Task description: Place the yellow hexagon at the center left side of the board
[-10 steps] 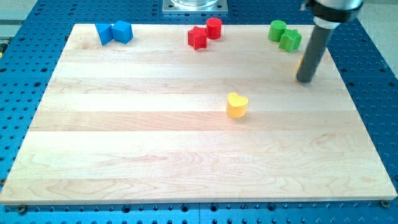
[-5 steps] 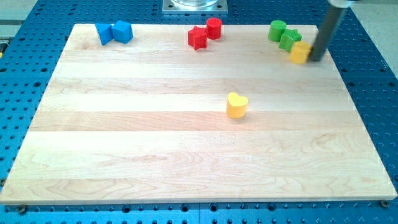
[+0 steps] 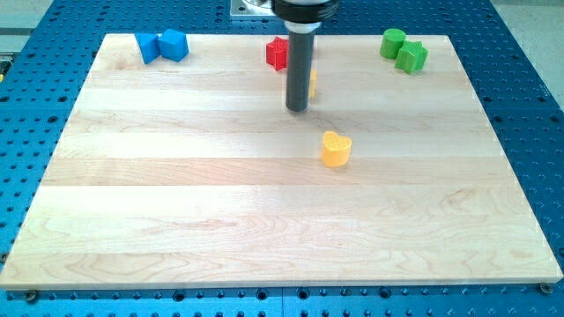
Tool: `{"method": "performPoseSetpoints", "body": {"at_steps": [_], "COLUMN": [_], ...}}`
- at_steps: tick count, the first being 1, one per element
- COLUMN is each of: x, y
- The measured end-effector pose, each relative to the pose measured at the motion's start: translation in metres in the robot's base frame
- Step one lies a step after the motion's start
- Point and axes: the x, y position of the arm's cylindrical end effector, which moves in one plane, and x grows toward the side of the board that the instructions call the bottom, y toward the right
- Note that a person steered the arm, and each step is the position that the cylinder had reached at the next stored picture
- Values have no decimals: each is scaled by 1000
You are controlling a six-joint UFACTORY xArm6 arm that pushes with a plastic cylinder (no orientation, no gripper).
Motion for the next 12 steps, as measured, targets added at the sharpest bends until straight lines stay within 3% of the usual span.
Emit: {"method": "performPoseSetpoints", "body": {"at_steps": [1,2,3,4,5,6,7,9,10,11,12], "x": [-15,-56,-21,13,-20,-47,-34,-37,28,52,27], "y": [93,93,-19,-66,-26,-46,-109,-167,-220,-224,-197]}}
